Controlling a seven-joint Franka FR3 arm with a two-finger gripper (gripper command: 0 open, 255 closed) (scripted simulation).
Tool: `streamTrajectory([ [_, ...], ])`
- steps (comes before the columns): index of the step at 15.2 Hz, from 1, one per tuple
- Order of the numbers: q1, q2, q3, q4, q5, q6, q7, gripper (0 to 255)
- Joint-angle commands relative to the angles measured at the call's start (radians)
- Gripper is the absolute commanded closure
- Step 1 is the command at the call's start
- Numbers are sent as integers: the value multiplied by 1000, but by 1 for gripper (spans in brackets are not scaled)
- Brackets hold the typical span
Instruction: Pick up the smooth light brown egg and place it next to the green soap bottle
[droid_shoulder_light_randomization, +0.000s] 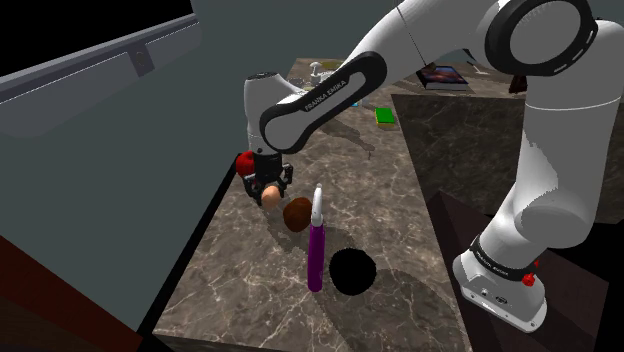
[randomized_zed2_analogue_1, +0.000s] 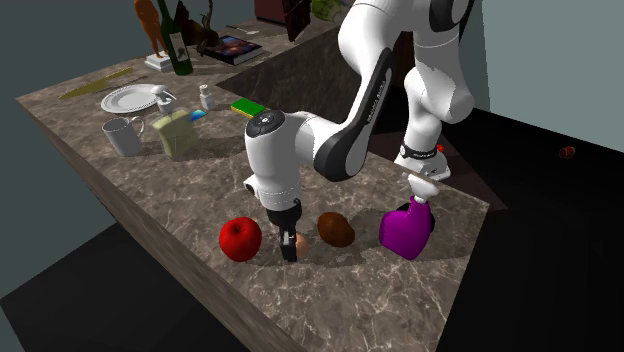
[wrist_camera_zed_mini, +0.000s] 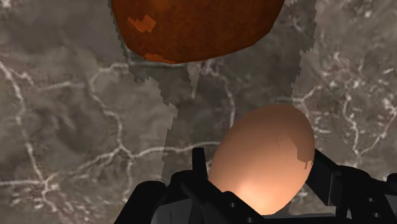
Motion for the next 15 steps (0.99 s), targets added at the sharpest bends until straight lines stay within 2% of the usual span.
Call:
streamTrajectory([
  [1,0,0,0,0,0,0,0,255],
  [6,0,0,0,0,0,0,0,255],
  [15,-11,-63,13,44,26,-102,-7,255],
])
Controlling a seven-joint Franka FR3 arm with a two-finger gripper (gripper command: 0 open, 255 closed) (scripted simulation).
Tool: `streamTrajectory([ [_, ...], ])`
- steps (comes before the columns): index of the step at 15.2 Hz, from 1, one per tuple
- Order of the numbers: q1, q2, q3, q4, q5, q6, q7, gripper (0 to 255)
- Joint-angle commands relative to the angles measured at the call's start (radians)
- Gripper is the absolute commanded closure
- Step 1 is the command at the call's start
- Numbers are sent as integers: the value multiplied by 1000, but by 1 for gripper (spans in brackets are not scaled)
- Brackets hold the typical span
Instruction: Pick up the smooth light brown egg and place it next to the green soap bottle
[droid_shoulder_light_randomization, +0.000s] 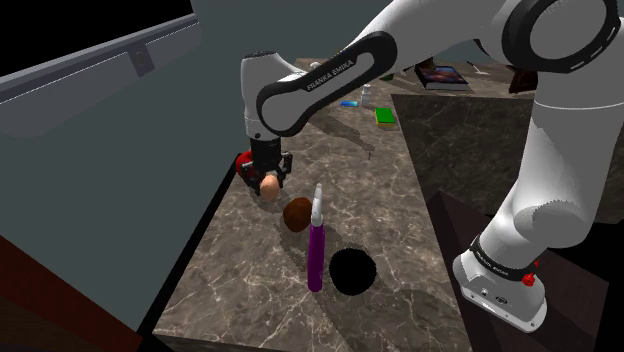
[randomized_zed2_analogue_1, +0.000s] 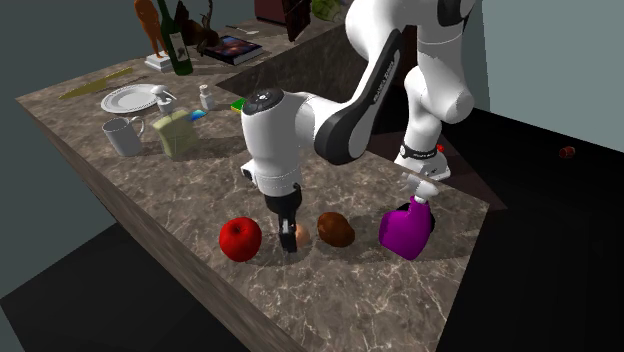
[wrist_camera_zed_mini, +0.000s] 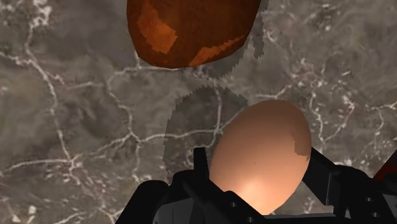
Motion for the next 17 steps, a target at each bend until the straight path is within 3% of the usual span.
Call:
streamTrajectory([
  [1,-2,-9,1,17,4,-26,-1,255],
  [17,-11,-81,12,145,32,-219,-1,255],
])
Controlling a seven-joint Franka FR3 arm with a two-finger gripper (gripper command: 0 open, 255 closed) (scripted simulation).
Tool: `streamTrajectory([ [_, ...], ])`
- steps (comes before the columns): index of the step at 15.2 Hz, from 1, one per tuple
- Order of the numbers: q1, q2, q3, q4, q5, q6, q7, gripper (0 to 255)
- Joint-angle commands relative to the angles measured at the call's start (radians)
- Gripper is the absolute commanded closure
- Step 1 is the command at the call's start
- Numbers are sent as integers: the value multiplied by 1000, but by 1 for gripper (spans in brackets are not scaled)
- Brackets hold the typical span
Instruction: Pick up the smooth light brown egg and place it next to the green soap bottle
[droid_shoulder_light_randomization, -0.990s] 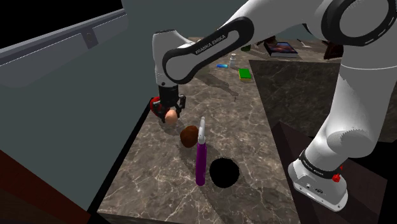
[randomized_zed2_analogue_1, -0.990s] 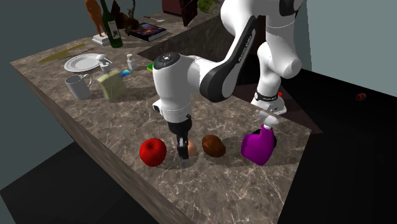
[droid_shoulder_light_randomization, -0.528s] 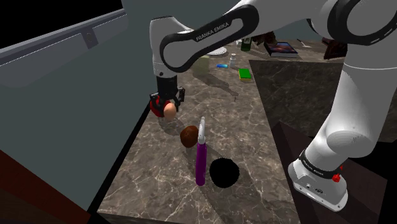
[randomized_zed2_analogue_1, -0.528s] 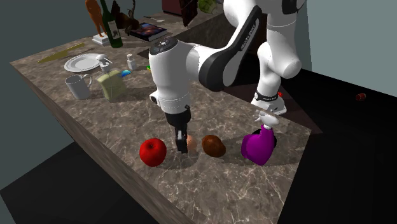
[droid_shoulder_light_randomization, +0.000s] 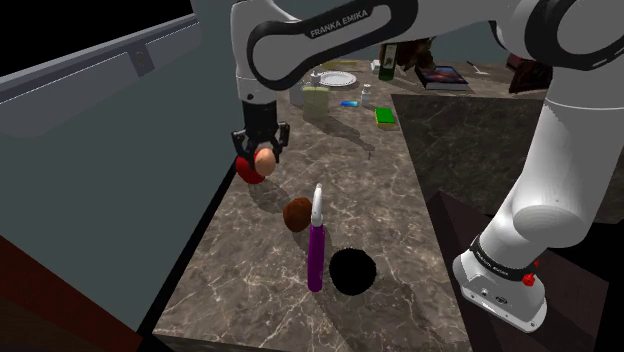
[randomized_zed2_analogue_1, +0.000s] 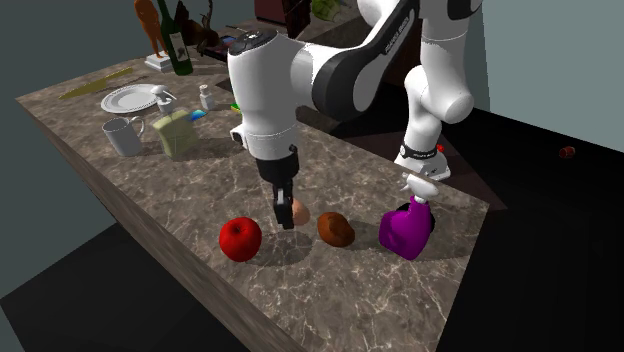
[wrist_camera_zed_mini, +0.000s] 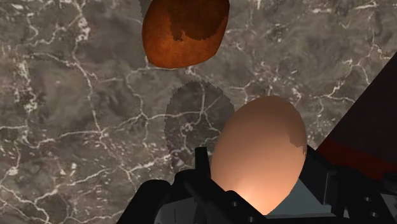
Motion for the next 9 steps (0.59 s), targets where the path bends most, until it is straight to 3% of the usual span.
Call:
streamTrajectory([
  [1,0,-9,2,15,4,-23,2,255],
  [9,0,-23,4,105,8,-126,8,255],
])
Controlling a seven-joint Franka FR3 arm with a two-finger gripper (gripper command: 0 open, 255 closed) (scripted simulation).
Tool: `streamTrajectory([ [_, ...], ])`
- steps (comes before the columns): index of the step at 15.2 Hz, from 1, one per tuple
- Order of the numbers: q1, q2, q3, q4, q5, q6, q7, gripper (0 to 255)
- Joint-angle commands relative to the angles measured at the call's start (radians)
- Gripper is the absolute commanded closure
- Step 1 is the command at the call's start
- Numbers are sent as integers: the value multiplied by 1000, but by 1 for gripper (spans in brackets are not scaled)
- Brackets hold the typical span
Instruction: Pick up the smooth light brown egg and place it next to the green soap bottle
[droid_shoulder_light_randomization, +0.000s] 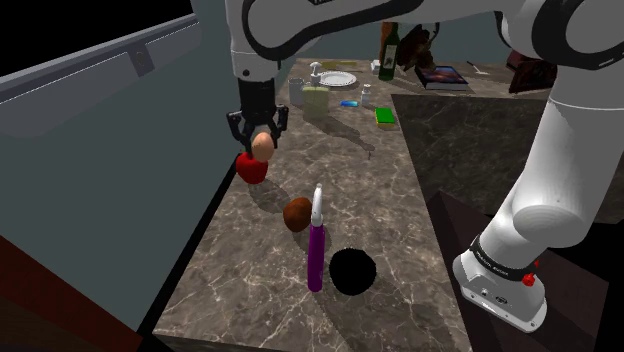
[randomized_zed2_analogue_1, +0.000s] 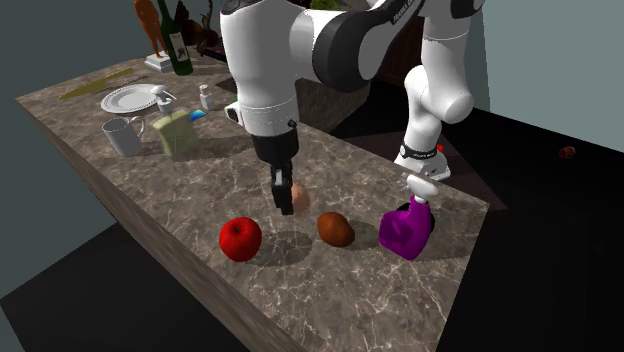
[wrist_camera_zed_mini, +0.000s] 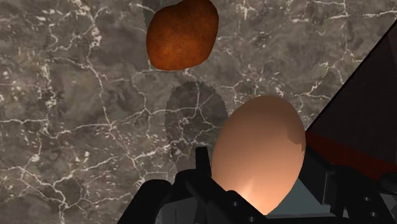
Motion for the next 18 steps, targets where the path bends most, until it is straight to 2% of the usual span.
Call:
streamTrajectory([
  [1,0,-3,1,22,1,-25,2,255],
  [18,18,28,7,292,-16,-264,34,255],
])
